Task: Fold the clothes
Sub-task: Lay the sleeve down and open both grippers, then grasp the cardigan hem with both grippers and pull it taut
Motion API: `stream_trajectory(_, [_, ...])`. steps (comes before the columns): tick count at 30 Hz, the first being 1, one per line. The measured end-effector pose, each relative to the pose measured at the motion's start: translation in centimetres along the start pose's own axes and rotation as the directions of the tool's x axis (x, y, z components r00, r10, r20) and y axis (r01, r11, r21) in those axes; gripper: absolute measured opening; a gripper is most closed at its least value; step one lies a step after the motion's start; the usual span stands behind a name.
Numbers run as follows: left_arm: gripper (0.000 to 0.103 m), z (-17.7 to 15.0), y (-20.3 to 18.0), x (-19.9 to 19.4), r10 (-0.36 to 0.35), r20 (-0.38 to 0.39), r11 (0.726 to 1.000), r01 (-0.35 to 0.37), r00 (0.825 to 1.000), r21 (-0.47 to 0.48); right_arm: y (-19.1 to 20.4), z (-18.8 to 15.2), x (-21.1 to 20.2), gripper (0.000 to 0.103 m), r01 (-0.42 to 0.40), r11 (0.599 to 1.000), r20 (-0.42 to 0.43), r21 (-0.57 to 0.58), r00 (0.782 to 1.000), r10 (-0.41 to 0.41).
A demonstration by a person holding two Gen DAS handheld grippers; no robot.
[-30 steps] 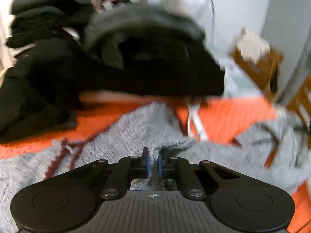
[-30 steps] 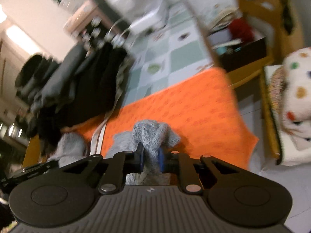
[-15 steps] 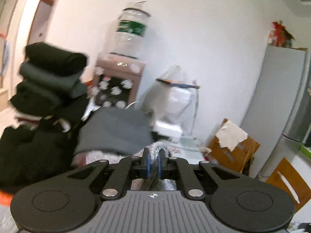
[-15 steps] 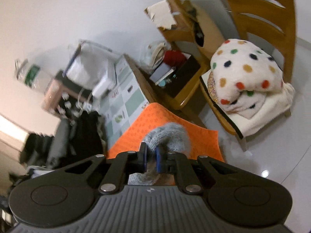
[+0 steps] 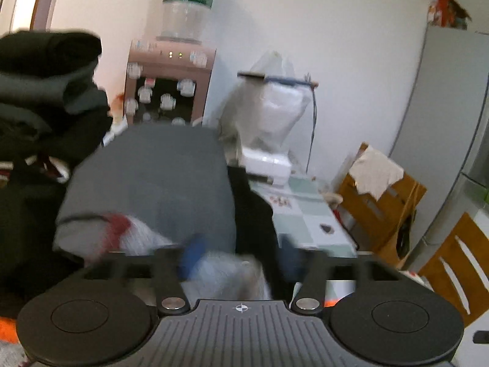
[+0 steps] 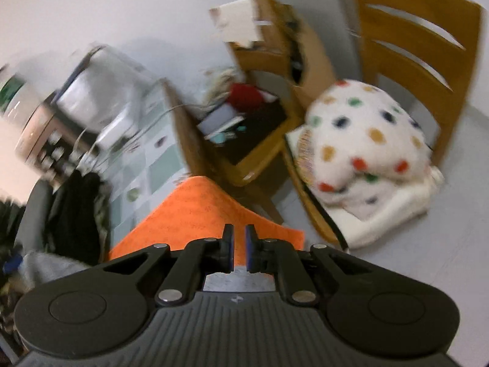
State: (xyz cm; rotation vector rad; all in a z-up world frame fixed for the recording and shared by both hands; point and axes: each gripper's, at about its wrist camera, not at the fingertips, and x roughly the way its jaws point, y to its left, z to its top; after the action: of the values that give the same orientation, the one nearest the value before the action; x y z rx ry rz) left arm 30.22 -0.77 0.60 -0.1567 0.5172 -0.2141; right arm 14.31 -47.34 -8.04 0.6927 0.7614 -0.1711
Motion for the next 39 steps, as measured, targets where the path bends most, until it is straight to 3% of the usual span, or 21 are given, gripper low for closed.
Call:
stream_trajectory(3, [0.088,0.5,-0.1,-2.1,-0.029,0.025,0.999,0.028,0.999,0.019,2.1,0.4,0.2,0.015,-0.043,0.993,-0.021,-0.106,0.999,0.041])
stream_trajectory(9, [0.089,0.4,1.6,-6.6,-0.027,0.001,1.000,0.027,1.000,0.002,5.1,-0.4,-1.4,0.026,-0.102,0.971,-0.049,-0.218,0.994,0.094])
stream_trajectory(19, [0.090,-2.6,6.9,-15.1,-0.023,-0.038,0.999,0.021,0.999,-0.040,7.7,-5.9,-7.4,0.031,-0.125,0.943,-0.079,-0.310,0.991,0.106])
stream_trajectory(29, [0.091,-9.4,12.7,-23.9,0.001,-0.102,0.999,-0.006,0.995,-0.050,10.4,-17.7,-11.1,0.040,-0.133,0.905,-0.141,-0.403,0.987,0.082])
stream_trajectory(37, [0.091,-15.3,17.3,-29.3,0.064,-0.175,0.993,-0.080,0.982,-0.086,13.1,-27.2,-9.8,0.043,-0.172,0.889,-0.214,-0.425,0.973,0.086])
stream_trajectory(39, [0.092,-16.5,18.1,-30.4,0.086,-0.184,0.991,-0.104,0.979,-0.088,13.6,-28.8,-9.1,0.049,-0.183,0.890,-0.227,-0.417,0.969,0.092])
